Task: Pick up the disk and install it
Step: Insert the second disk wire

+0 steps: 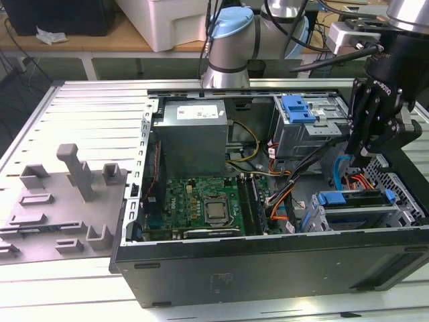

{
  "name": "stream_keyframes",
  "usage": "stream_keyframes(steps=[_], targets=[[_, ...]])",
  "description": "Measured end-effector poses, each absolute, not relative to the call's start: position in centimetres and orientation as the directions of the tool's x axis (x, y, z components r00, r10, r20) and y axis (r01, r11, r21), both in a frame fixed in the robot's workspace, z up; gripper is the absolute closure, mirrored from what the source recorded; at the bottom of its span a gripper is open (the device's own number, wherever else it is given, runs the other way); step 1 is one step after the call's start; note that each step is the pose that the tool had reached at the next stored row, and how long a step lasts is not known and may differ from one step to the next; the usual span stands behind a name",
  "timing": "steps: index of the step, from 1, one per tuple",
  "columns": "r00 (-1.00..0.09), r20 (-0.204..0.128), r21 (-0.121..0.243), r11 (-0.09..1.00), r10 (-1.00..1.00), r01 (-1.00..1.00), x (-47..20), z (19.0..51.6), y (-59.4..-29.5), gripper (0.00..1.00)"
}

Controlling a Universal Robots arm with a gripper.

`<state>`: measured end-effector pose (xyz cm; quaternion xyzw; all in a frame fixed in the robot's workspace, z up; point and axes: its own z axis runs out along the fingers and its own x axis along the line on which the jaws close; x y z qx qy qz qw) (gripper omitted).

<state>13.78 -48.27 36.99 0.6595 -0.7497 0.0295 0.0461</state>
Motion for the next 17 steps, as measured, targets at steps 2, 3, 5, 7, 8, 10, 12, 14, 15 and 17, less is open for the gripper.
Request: stream_keyframes(steps=[2, 3, 5, 7, 8, 10, 12, 14, 15, 17], targets=[[-0.126, 0.108, 0.016, 0.128, -0.986, -0.992, 13.77, 36.99, -48.27, 0.64], [-0.126, 0.108, 0.016, 0.128, -0.986, -0.992, 13.76, 36.99, -48.27, 0.64], [-0.126, 0.108, 0.016, 0.128, -0.986, -0.992, 13.76, 36.99, -48.27, 0.64], [-0.126, 0.108, 0.016, 0.129, -0.986, -0.992, 13.63, 36.99, -48.27, 0.64], [-0.126, 0.108, 0.016, 0.128, -0.986, -0.992, 13.59, 36.99, -48.27, 0.64], [-0.126, 0.108, 0.016, 0.128, -0.986, -0.992, 13.57, 36.99, -48.27, 0.64], [-0.126, 0.109, 0.016, 0.128, -0.986, -0.992, 13.57, 36.99, -48.27, 0.64], [-0.126, 0.108, 0.016, 0.128, -0.986, -0.992, 13.57, 36.98, -48.27, 0.64], [-0.126, 0.108, 0.016, 0.128, -0.986, -0.992, 13.57, 36.98, -48.27, 0.64], [-0.126, 0.109, 0.016, 0.128, -0.986, -0.992, 13.57, 36.98, -48.27, 0.64]])
